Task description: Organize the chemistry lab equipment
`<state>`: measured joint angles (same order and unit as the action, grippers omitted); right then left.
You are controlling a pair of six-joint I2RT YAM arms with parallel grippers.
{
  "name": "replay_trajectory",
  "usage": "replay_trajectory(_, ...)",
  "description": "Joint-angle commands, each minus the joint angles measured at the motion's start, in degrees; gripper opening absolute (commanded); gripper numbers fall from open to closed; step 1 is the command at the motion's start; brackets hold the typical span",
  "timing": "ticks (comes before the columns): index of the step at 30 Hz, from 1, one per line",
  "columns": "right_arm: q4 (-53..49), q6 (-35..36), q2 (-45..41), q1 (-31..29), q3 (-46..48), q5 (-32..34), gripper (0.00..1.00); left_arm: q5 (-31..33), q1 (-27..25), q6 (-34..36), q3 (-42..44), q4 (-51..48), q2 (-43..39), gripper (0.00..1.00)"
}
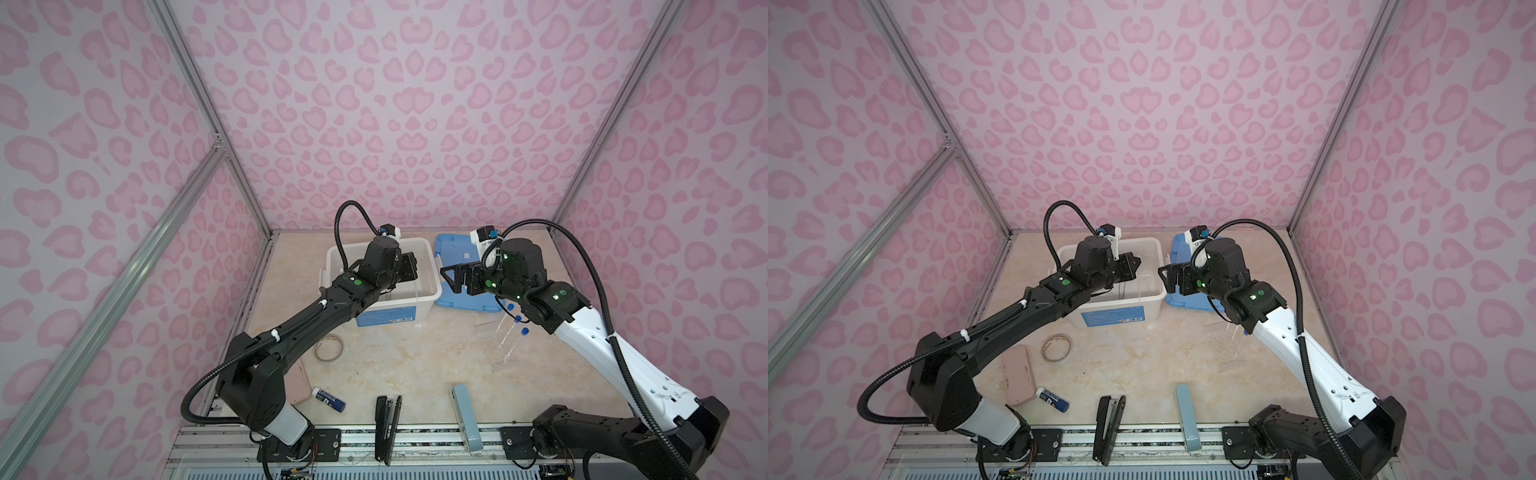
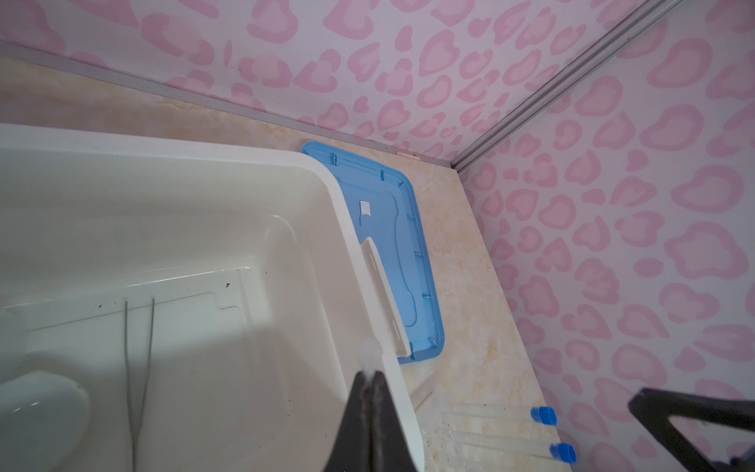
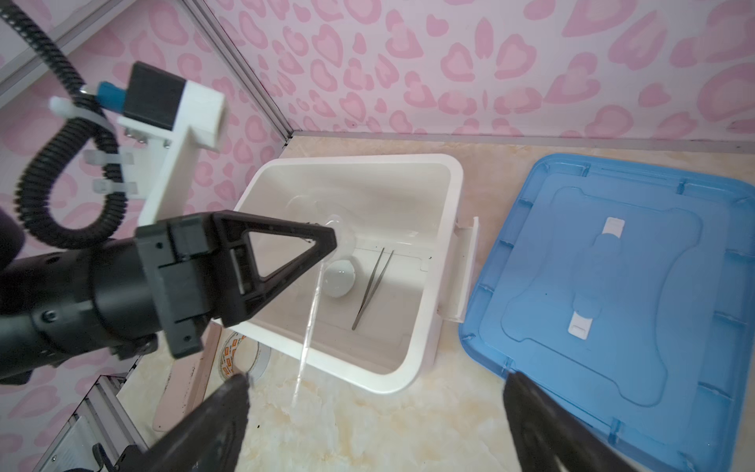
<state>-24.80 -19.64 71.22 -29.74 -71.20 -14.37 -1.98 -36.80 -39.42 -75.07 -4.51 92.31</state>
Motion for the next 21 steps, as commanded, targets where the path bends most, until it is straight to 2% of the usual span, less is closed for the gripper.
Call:
replay_trajectory(1,-0.24,2.15,2.96,0.11,-2.37,-1.19,0.98,-0.68,0.21,-2.21,-3.49,4.99,4.14,0.03)
replay_trajectory(8,-1.36,5.11,9.32,0.13,-6.29,-3.00,0.97,1.28,0.85,-2.14,-8.63,5.57,12.43,0.03)
replay_trajectory(21,-2.23,6.89,14.38,0.23,-8.43,-4.30,0.96,0.71,1.20,-3.43,-6.38,10.55,19.71,0.03)
